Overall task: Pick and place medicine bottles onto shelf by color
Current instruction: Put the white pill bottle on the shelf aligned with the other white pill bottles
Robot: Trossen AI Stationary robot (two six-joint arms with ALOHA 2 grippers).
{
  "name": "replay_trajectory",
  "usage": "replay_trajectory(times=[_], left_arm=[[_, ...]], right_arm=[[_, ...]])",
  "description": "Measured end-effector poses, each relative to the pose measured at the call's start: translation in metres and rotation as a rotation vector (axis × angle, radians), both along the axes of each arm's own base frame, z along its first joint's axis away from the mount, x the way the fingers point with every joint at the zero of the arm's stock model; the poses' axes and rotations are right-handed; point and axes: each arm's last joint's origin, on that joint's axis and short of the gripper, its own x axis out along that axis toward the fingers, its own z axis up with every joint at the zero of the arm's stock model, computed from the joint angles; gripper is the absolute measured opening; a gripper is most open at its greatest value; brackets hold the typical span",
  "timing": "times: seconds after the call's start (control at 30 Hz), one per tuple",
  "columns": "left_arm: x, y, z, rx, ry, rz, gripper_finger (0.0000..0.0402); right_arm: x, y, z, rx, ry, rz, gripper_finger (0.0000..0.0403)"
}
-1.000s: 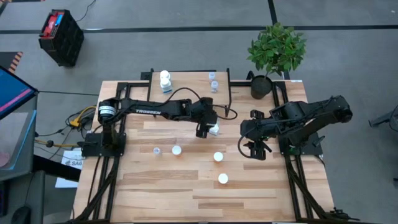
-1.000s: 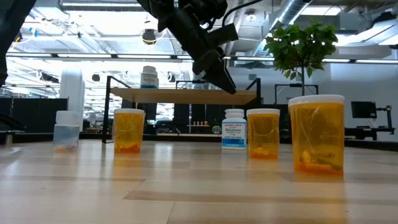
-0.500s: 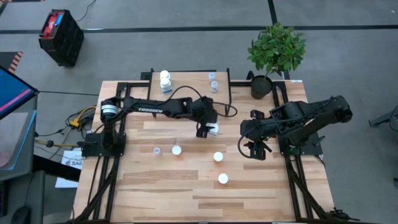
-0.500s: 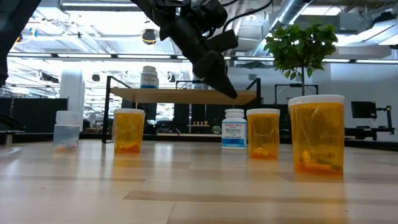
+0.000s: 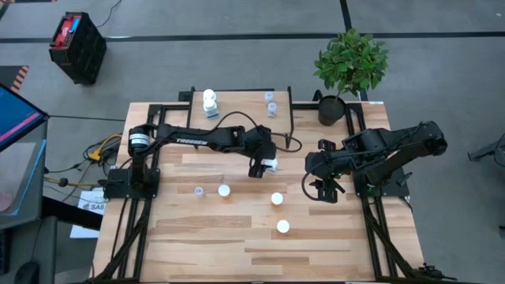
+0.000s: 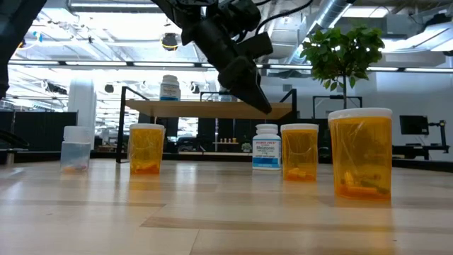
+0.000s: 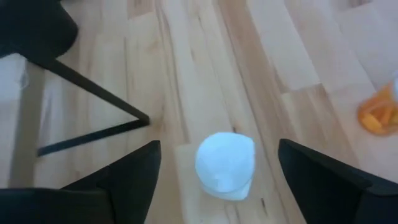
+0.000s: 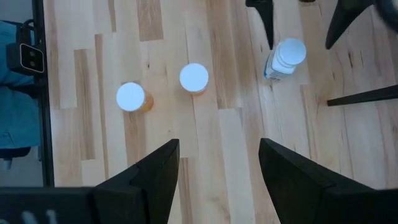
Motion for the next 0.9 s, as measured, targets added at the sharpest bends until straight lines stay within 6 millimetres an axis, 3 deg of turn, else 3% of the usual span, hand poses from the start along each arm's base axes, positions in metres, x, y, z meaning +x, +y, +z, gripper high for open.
replay_trajectory(times=[0.27, 0.53, 0.9], left_arm=[[0.003, 0.0, -0.011, -0.003, 0.026, -0.009, 0.0352], [0.011, 0.0, -0.037, 0.005, 0.073, -0.05, 0.0352], [0.012, -0.002, -0.043, 0.01, 0.086, -0.075, 0.0332]], right_arm=[[0.0, 0.0, 0.0, 0.0, 0.001, 0.0, 0.0244], [0.0, 0.0, 0.0, 0.0, 0.001, -0.001, 0.0244], [0.0, 0.0, 0.0, 0.001, 0.0, -0.003, 0.0244]])
